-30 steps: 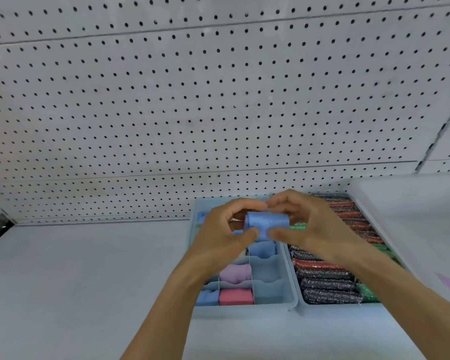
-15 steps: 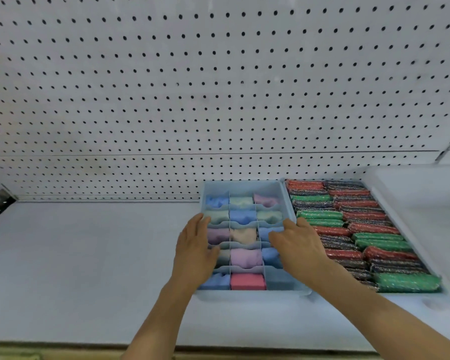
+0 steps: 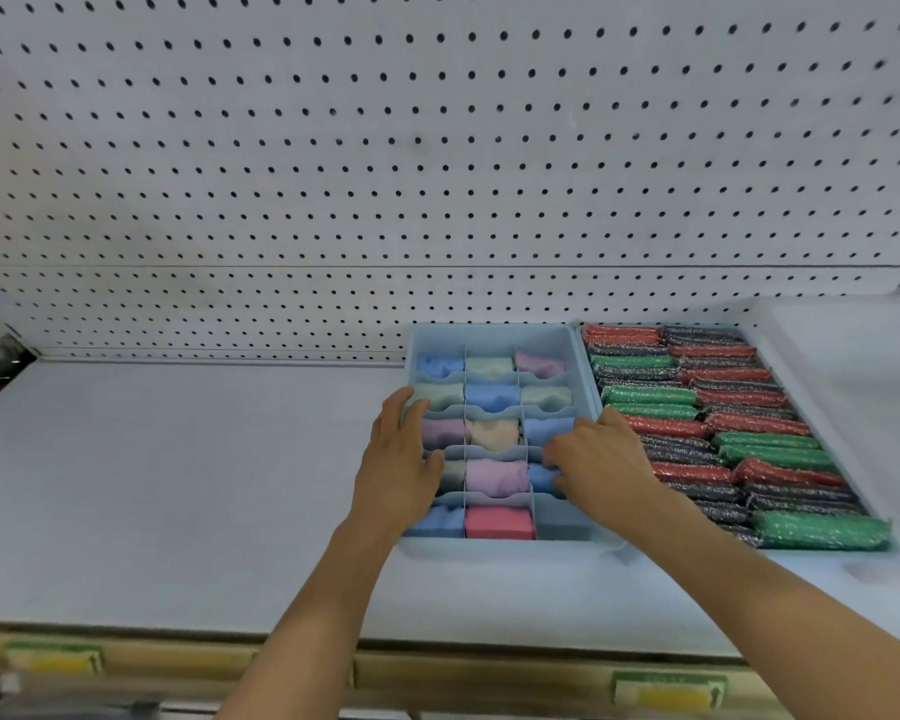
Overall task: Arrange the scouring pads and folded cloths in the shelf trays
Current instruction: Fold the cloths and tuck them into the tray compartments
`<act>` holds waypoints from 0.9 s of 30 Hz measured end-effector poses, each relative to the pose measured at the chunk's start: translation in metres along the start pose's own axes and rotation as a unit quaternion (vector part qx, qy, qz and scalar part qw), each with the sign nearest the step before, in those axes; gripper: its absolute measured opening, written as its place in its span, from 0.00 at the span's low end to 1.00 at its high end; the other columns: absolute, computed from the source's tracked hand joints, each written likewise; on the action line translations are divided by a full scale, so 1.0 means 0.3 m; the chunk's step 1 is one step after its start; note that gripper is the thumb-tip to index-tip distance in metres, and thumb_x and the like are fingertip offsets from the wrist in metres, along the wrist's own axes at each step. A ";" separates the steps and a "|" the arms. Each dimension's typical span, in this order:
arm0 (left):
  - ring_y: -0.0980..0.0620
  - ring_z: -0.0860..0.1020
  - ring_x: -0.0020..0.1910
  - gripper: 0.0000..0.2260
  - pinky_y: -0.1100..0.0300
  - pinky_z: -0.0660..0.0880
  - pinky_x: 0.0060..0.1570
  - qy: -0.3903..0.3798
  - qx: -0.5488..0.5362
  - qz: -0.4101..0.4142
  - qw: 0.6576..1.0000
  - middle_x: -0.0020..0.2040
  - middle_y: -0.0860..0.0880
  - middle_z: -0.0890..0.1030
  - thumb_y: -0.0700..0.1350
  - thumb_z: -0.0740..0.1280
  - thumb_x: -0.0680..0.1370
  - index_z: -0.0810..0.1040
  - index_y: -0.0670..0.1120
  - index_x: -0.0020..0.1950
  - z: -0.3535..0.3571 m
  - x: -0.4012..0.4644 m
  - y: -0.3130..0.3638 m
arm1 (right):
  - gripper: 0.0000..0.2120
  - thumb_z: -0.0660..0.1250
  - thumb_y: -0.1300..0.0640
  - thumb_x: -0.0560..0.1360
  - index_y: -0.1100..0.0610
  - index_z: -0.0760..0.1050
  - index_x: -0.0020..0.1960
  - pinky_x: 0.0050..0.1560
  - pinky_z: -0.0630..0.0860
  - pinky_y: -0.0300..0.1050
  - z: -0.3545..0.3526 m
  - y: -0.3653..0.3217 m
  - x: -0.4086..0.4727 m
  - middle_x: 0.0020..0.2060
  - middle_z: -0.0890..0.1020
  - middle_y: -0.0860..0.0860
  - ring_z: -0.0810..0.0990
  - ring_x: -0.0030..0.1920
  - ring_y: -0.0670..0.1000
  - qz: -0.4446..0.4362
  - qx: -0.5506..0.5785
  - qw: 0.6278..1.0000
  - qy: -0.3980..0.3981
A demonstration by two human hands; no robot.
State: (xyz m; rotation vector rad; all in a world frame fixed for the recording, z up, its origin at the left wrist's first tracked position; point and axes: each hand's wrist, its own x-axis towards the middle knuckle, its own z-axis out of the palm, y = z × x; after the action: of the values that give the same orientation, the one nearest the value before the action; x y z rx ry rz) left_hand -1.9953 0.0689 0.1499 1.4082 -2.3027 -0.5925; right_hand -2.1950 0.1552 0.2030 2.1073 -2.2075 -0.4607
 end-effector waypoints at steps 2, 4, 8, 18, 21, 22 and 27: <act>0.50 0.63 0.71 0.25 0.57 0.71 0.62 0.003 0.011 0.002 1.000 0.77 0.53 0.54 0.45 0.66 0.78 0.62 0.49 0.74 0.003 0.002 0.002 | 0.06 0.62 0.56 0.75 0.49 0.69 0.40 0.49 0.57 0.47 0.006 0.006 -0.003 0.30 0.65 0.46 0.73 0.44 0.53 -0.015 0.009 1.000 0.000; 0.49 0.63 0.71 0.25 0.56 0.70 0.63 0.003 0.019 -0.004 1.000 0.77 0.52 0.56 0.45 0.67 0.78 0.63 0.48 0.73 -0.001 0.003 -0.001 | 0.04 0.61 0.56 0.76 0.50 0.72 0.43 0.50 0.59 0.46 0.003 0.022 -0.013 0.35 0.74 0.49 0.76 0.48 0.54 -0.028 0.064 0.997 0.023; 0.39 0.69 0.68 0.25 0.38 0.66 0.65 0.036 0.159 -0.015 0.987 0.71 0.42 0.71 0.47 0.72 0.73 0.72 0.43 0.69 -0.009 -0.007 0.005 | 0.04 0.69 0.55 0.73 0.50 0.82 0.46 0.47 0.70 0.48 0.004 0.137 -0.074 0.39 0.83 0.49 0.80 0.43 0.55 -0.026 0.175 0.957 0.231; 0.43 0.66 0.70 0.24 0.44 0.63 0.70 -0.007 -0.073 0.125 0.989 0.66 0.45 0.74 0.56 0.60 0.74 0.74 0.46 0.67 0.141 0.028 0.563 | 0.06 0.73 0.48 0.68 0.50 0.80 0.38 0.49 0.77 0.46 0.162 0.909 -0.433 0.42 0.83 0.47 0.82 0.46 0.51 0.320 0.305 0.897 -0.019; 0.48 0.66 0.70 0.27 0.53 0.59 0.71 -0.038 -0.086 0.177 0.980 0.65 0.49 0.75 0.61 0.56 0.74 0.75 0.48 0.66 0.202 0.017 0.662 | 0.17 0.75 0.45 0.64 0.57 0.81 0.43 0.43 0.77 0.42 0.210 0.930 -0.434 0.42 0.84 0.52 0.84 0.42 0.52 0.259 0.226 0.914 -0.216; 0.49 0.65 0.72 0.26 0.56 0.57 0.71 -0.048 -0.084 0.185 0.978 0.66 0.51 0.75 0.61 0.56 0.74 0.75 0.49 0.66 0.219 0.014 0.683 | 0.17 0.75 0.45 0.61 0.57 0.78 0.40 0.40 0.78 0.41 0.230 0.922 -0.433 0.37 0.83 0.51 0.83 0.38 0.51 0.249 0.210 0.911 -0.252; 0.53 0.60 0.74 0.15 0.59 0.52 0.72 -0.075 -0.089 0.167 0.979 0.68 0.54 0.72 0.49 0.64 0.80 0.74 0.52 0.67 0.255 0.006 0.741 | 0.04 0.67 0.63 0.66 0.57 0.73 0.36 0.35 0.77 0.41 0.267 0.906 -0.409 0.29 0.78 0.50 0.77 0.28 0.48 0.227 0.146 0.916 -0.296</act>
State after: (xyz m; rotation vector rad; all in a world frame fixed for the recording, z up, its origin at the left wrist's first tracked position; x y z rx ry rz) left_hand -2.2001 0.1705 0.2043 0.8962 -2.4574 -0.7948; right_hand -2.4694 0.2964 0.2148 1.5953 -3.1682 -0.8606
